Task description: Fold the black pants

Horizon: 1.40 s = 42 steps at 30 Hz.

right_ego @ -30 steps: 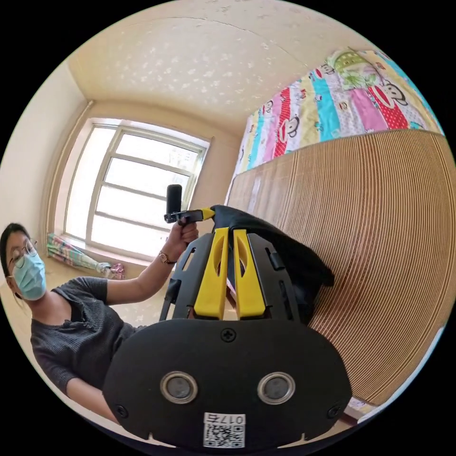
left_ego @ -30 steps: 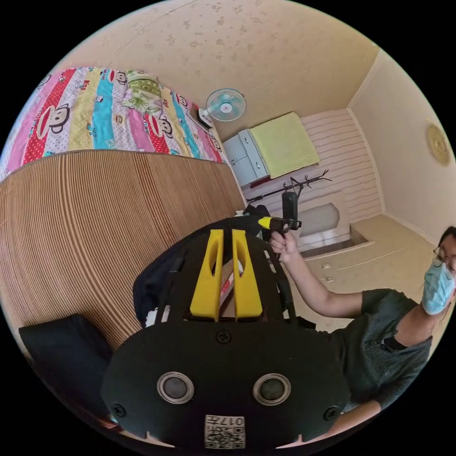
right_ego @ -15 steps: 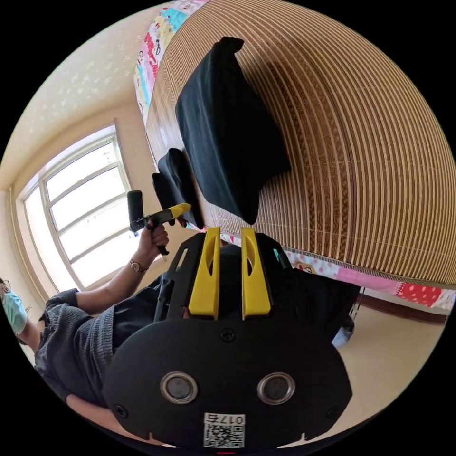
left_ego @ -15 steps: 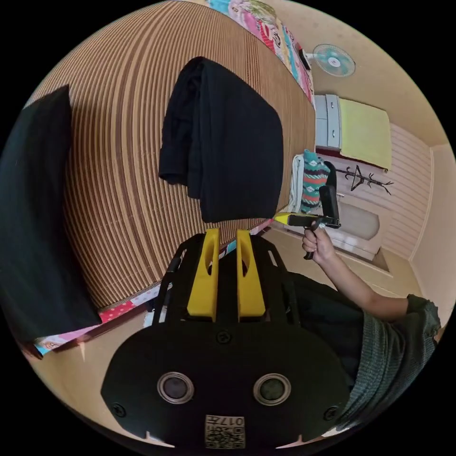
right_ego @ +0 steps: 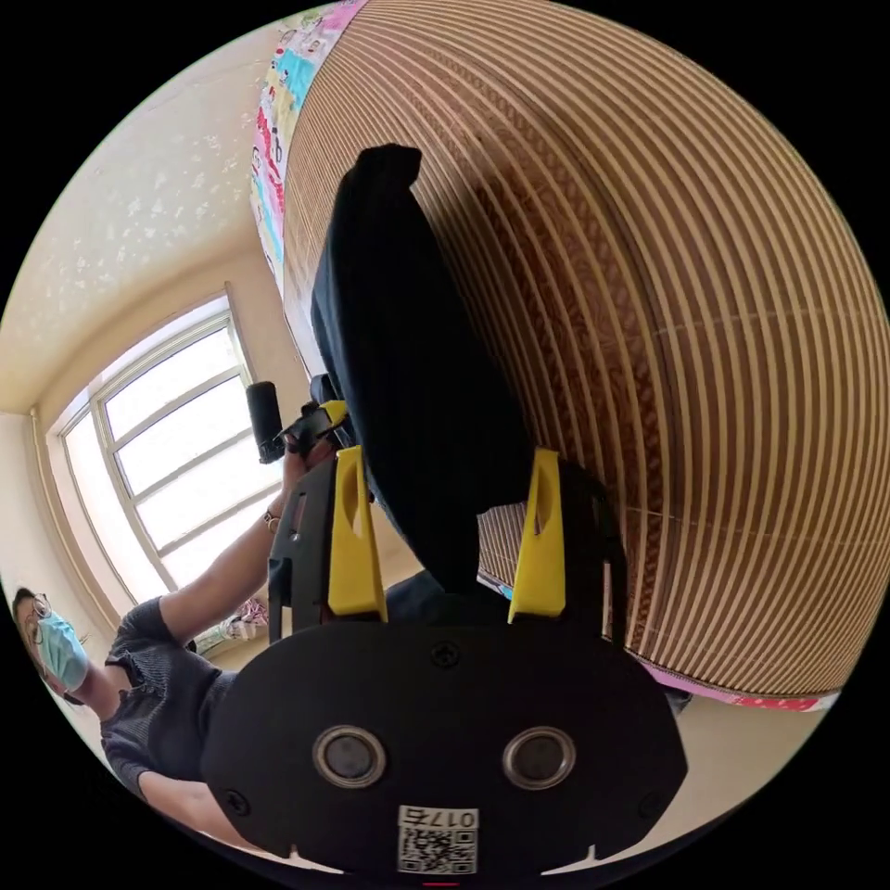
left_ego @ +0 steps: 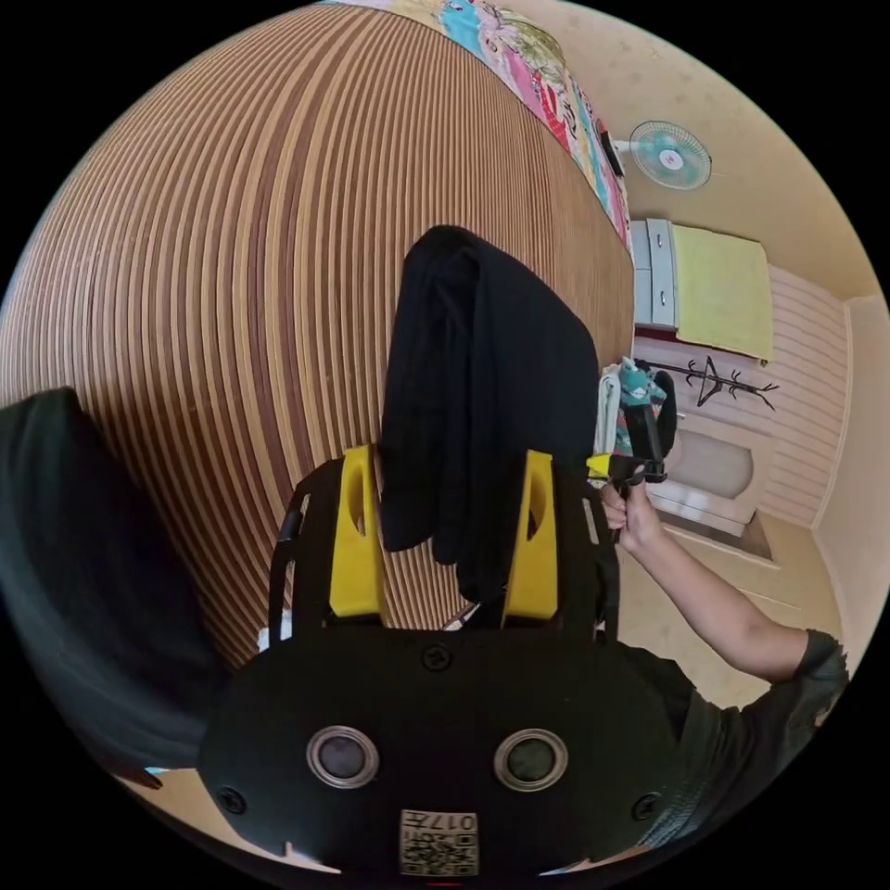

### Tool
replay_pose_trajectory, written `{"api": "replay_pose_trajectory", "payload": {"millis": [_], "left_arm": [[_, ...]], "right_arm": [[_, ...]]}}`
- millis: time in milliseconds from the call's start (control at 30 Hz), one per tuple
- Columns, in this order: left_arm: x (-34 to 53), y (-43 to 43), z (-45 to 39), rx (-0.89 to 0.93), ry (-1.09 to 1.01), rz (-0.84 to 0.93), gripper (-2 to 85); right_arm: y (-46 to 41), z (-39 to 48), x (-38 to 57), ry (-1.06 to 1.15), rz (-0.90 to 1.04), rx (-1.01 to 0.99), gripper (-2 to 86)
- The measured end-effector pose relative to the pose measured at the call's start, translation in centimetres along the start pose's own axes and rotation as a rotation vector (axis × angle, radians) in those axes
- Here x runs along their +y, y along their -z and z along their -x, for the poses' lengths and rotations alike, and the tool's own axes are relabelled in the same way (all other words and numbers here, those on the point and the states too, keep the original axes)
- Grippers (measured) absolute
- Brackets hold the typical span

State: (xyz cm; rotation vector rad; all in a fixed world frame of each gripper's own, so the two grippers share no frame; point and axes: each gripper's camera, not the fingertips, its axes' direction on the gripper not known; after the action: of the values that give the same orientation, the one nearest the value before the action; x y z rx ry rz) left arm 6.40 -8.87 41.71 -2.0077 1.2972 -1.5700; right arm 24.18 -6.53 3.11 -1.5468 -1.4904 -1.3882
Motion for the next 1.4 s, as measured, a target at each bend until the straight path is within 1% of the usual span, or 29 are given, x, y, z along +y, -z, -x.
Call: {"api": "replay_pose_trajectory", "payload": {"millis": [67, 133, 233, 267, 400, 500, 633, 700, 767, 800, 833, 967, 1067, 1100, 1167, 1200, 1233, 1267, 1300, 1333, 1367, 1400], "left_arm": [[0.0, -0.2, -0.2, -0.056, -0.022, -0.005, 17.8], [0.3, -1.4, -0.2, -0.028, -0.029, 0.044, 15.8], [1.6, -3.1, 0.6, -0.017, 0.027, 0.122, 12.4], [2.3, -3.1, 0.8, -0.002, 0.025, 0.135, 11.0], [5.5, -2.6, 0.8, 0.171, 0.038, 0.151, 8.1], [7.5, -2.4, -1.6, 0.223, 0.013, 0.162, 8.0], [8.8, -3.1, -6.8, 0.230, -0.004, 0.132, 7.9], [8.8, -4.0, -11.3, 0.246, -0.035, 0.090, 7.8], [8.2, -4.9, -15.0, 0.281, -0.060, 0.050, 7.8], [7.4, -5.7, -17.8, 0.307, -0.094, 0.025, 7.8], [6.9, -6.1, -19.4, 0.319, -0.116, 0.014, 7.9], [2.6, -10.0, -30.4, 0.370, -0.272, -0.046, 7.8], [-0.3, -13.9, -37.8, 0.367, -0.345, -0.093, 7.8], [-1.6, -15.9, -40.3, 0.358, -0.365, -0.093, 7.8], [-3.7, -19.8, -42.9, 0.331, -0.344, -0.051, 8.3], [-5.1, -23.0, -44.1, 0.277, -0.308, 0.016, 8.6], [-5.7, -24.6, -44.6, 0.235, -0.295, 0.062, 8.8], [-6.6, -27.6, -45.3, 0.141, -0.307, 0.161, 8.2], [-6.9, -30.0, -45.4, 0.076, -0.353, 0.261, 6.8], [-6.9, -30.9, -45.1, 0.063, -0.372, 0.304, 6.7], [-6.7, -31.4, -43.7, 0.046, -0.369, 0.343, 6.5], [-6.3, -30.6, -41.4, 0.059, -0.337, 0.330, 6.5]], "right_arm": [[-2.4, 0.3, 0.5, 0.002, 0.040, -0.071, 19.8], [-5.0, 0.2, 1.2, -0.037, 0.123, -0.116, 18.3], [-5.9, 0.5, 4.3, -0.060, 0.112, -0.134, 14.9], [-5.6, 0.6, 5.9, -0.052, 0.088, -0.194, 13.6], [-3.6, 0.9, 10.9, -0.034, 0.060, -0.314, 11.8], [-0.9, 2.1, 14.8, 0.010, 0.074, -0.352, 9.3], [5.9, 4.6, 19.5, 0.102, 0.040, -0.321, 7.3], [10.0, 5.6, 21.3, 0.147, 0.011, -0.300, 7.1], [16.3, 7.4, 23.8, 0.230, -0.034, -0.243, 7.0], [18.0, 7.8, 24.4, 0.251, -0.048, -0.227, 7.0], [21.5, 8.6, 25.6, 0.289, -0.076, -0.194, 7.0], [32.7, 10.8, 29.9, 0.398, -0.196, -0.051, 7.1], [38.7, 10.5, 32.4, 0.425, -0.272, 0.040, 7.5], [39.5, 10.1, 32.6, 0.417, -0.279, 0.061, 7.7], [41.7, 7.0, 32.5, 0.290, -0.281, 0.147, 9.4], [41.9, 6.0, 32.3, 0.239, -0.282, 0.177, 9.9], [42.0, 3.6, 31.9, 0.119, -0.297, 0.249, 10.9], [41.9, 1.1, 31.7, -0.032, -0.325, 0.318, 11.1], [41.7, 0.0, 31.8, -0.114, -0.338, 0.353, 11.2], [41.1, -1.5, 32.2, -0.272, -0.352, 0.435, 10.6], [40.4, -1.2, 33.1, -0.353, -0.386, 0.515, 10.2], [39.8, -0.4, 33.6, -0.353, -0.412, 0.546, 10.0]]}}
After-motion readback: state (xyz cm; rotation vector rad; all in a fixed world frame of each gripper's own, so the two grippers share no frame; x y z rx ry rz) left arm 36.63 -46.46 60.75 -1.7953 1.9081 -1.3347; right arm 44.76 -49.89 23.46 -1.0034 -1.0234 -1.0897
